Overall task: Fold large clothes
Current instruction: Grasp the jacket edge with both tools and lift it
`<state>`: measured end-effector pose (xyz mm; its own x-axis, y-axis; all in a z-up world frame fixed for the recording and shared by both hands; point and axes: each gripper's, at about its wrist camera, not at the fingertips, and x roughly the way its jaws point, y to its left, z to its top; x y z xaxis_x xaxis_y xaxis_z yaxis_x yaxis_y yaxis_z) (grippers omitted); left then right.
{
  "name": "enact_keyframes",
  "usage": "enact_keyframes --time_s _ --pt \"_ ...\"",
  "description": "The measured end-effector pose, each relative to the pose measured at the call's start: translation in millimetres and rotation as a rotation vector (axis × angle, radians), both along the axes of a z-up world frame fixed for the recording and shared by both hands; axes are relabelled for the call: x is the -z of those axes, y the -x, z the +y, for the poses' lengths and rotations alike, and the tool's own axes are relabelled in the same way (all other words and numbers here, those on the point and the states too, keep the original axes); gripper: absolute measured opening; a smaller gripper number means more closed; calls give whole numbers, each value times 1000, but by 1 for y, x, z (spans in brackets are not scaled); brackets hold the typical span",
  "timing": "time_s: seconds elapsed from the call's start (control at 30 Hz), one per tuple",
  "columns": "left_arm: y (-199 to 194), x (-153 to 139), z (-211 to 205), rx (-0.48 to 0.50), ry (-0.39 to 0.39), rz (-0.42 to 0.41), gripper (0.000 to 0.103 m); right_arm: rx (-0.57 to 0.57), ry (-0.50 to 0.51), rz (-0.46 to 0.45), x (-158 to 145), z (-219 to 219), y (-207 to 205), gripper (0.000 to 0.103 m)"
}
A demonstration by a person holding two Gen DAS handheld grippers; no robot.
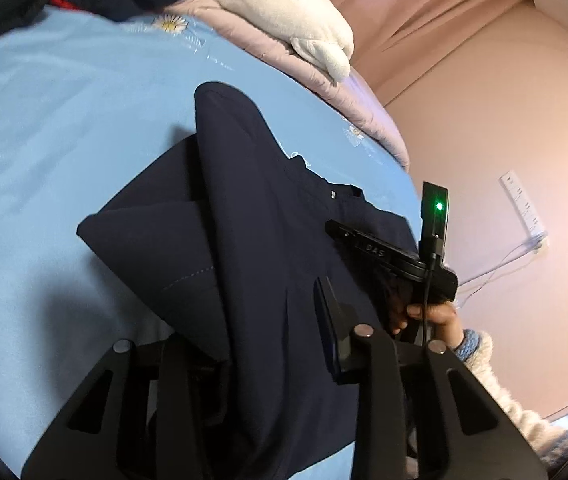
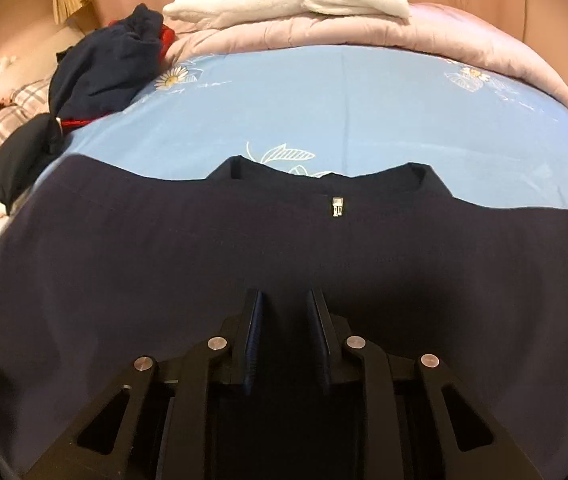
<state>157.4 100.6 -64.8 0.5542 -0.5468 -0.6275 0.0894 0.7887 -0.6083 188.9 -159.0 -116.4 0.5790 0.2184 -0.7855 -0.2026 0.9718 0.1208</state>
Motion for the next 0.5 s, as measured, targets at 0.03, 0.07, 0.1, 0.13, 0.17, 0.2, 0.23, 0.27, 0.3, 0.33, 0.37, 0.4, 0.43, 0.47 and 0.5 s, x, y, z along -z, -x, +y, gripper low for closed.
enact_keyframes --time_s 0.03,0.07,0.1,0.13,0.17,0.2,0.23,0.27,0.3,0.33,0.37,0.4,0.43,0.47,0.5 --pt "0 -2 -4 3 -16 0 33 -1 0 -2 0 -1 2 26" --pt "1 -2 -7 2 -27 2 33 -4 -5 -1 0 -2 3 26" --pt "3 -5 -10 1 -37 1 33 -8 -15 0 -1 -4 5 26" --pt "3 -6 -11 1 -39 -2 33 -9 -27 0 -3 -6 5 26" --pt "5 -9 -14 -1 -39 -4 33 -10 -44 2 -7 -9 13 26" --pt "3 -12 -16 -3 -44 -6 33 -18 -50 -1 -11 -12 16 26" --pt "3 -12 -17 -5 -51 -10 33 -37 -54 -20 -18 -13 25 26" --pt "5 -14 -18 -4 -56 -15 33 -75 -56 -60 -27 -14 47 26" --pt "5 -15 -18 -9 -61 -15 33 -100 -51 -82 -34 -14 59 26" --pt "4 -16 -19 -15 -70 -12 33 -125 -43 -99 -38 -15 76 26" --pt "3 -17 -20 -19 -75 -9 31 -148 -36 -111 -42 -15 93 26" --pt "2 -17 -20 -24 -78 -5 30 -166 -32 -119 -44 -16 108 27" --pt "2 -17 -21 -28 -81 0 30 -181 -31 -119 -44 -16 118 27" --pt "1 -18 -22 -33 -88 1 30 -209 -32 -114 -43 -17 138 27" --pt "1 -19 -23 -38 -95 2 30 -228 -33 -106 -40 -17 152 27"
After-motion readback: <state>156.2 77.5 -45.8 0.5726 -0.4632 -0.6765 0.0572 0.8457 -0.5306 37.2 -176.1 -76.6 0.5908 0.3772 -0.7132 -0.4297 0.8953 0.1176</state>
